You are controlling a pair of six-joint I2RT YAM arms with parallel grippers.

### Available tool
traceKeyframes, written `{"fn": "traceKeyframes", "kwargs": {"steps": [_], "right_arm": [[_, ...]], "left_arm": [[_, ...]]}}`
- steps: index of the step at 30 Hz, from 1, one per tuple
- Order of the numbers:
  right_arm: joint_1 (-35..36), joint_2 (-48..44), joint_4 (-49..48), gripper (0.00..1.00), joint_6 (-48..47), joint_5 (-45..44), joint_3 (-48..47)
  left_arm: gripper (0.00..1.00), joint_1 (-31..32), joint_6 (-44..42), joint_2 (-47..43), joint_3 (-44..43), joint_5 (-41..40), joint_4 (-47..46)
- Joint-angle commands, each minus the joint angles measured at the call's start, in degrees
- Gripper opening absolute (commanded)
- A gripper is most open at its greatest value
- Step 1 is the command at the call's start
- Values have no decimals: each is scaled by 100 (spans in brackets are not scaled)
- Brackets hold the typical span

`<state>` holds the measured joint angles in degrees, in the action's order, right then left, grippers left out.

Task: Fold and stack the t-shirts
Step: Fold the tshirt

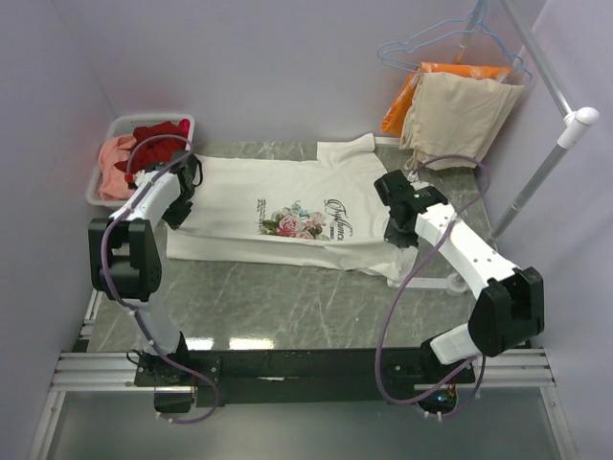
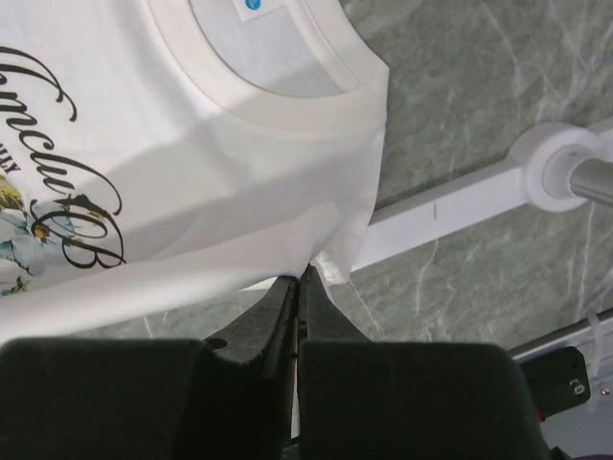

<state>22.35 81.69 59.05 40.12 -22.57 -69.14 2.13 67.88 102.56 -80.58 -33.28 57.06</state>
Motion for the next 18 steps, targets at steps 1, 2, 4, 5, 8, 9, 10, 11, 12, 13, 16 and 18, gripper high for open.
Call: {"fn": "traceKeyframes", "kwargs": {"steps": [1, 2, 4, 5, 8, 9, 10, 11, 12, 13, 16, 18], "right_arm": [[-117, 320, -341, 0, -162, 33, -398], [-125, 391, -350, 0, -171, 42, -459], [-143, 601, -368, 0, -162, 68, -547], [-143, 663, -359, 0, -171, 77, -643], [-161, 892, -350, 0, -162, 103, -802], [-169, 945, -341, 0, -180, 112, -828], [-178, 1041, -341, 0, -189, 121, -864], [-196, 1094, -324, 0, -180, 112, -942], [-196, 1147, -315, 0, -189, 121, -986], [-222, 1243, -306, 0, -189, 121, -1022], [-292, 1463, -254, 0, -171, 165, -1189], [-310, 1577, -201, 0, -119, 139, -1312]], "left_arm": [[1, 7, -239, 351, -511, -320, -63], [1, 7, -257, 422, -564, -311, -63], [1, 7, -266, 633, -704, -320, -46], [1, 7, -275, 685, -749, -311, -37], [1, 7, -328, 870, -819, -276, -89], [1, 7, -345, 958, -819, -241, -116], [1, 7, -371, 1011, -872, -223, -142], [1, 7, -406, 1055, -898, -197, -168], [1, 7, -433, 1107, -933, -162, -177], [1, 7, -468, 1230, -1021, -135, -177], [1, 15, -600, 1450, -1223, -56, -265], [1, 33, -679, 1617, -1329, -30, -336]]}}
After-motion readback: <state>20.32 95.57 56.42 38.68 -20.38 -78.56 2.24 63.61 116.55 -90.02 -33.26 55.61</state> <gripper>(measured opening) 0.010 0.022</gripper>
